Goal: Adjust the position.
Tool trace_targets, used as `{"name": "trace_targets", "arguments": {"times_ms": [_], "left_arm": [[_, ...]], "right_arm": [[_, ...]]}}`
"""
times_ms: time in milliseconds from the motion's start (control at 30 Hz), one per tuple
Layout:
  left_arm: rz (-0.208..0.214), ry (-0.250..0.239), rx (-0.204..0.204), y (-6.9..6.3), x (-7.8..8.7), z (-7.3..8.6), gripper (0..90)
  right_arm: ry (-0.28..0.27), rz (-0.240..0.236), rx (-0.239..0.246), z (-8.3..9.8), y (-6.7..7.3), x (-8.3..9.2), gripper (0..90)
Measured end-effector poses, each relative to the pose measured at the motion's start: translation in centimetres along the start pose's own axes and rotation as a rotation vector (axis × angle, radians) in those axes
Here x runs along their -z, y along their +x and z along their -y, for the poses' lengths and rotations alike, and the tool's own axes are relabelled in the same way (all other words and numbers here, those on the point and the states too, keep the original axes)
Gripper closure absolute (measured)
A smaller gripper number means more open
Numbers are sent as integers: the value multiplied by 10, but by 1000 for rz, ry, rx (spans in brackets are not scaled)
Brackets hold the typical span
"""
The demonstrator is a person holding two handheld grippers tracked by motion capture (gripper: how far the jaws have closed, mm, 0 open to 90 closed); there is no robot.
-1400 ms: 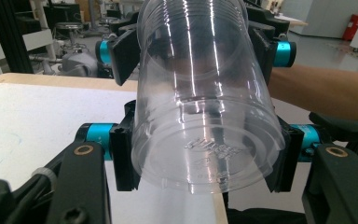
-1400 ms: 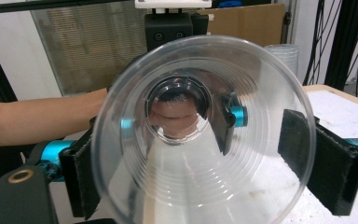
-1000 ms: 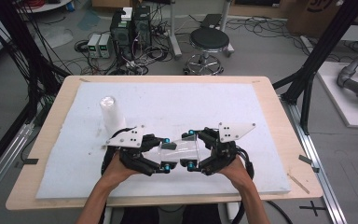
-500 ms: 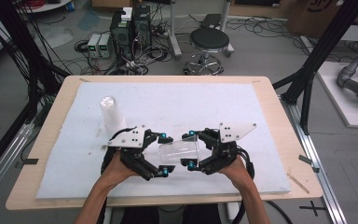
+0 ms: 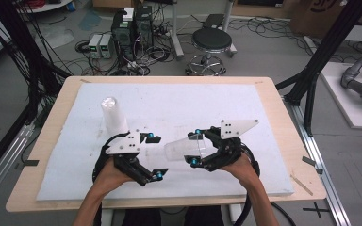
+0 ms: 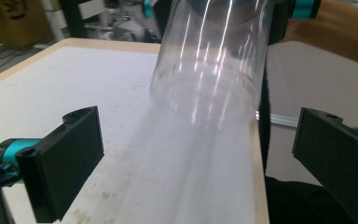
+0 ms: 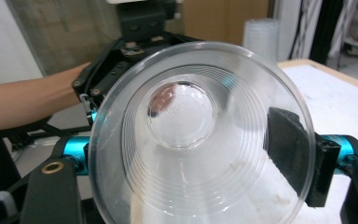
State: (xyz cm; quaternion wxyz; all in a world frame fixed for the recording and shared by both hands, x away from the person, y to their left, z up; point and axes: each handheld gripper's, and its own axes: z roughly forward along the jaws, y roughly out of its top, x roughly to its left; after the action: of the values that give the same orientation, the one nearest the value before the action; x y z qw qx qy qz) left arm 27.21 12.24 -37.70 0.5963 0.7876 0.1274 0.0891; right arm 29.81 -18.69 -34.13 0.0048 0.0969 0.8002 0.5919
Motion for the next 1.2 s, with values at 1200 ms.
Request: {"name": "trace_targets", "arguments": {"times_ms": [1200], "left_arm": [[-547,-27,270,22,75,108,18]], "right_arm": [[528,327,-110,-31,-48,-36,257]]}}
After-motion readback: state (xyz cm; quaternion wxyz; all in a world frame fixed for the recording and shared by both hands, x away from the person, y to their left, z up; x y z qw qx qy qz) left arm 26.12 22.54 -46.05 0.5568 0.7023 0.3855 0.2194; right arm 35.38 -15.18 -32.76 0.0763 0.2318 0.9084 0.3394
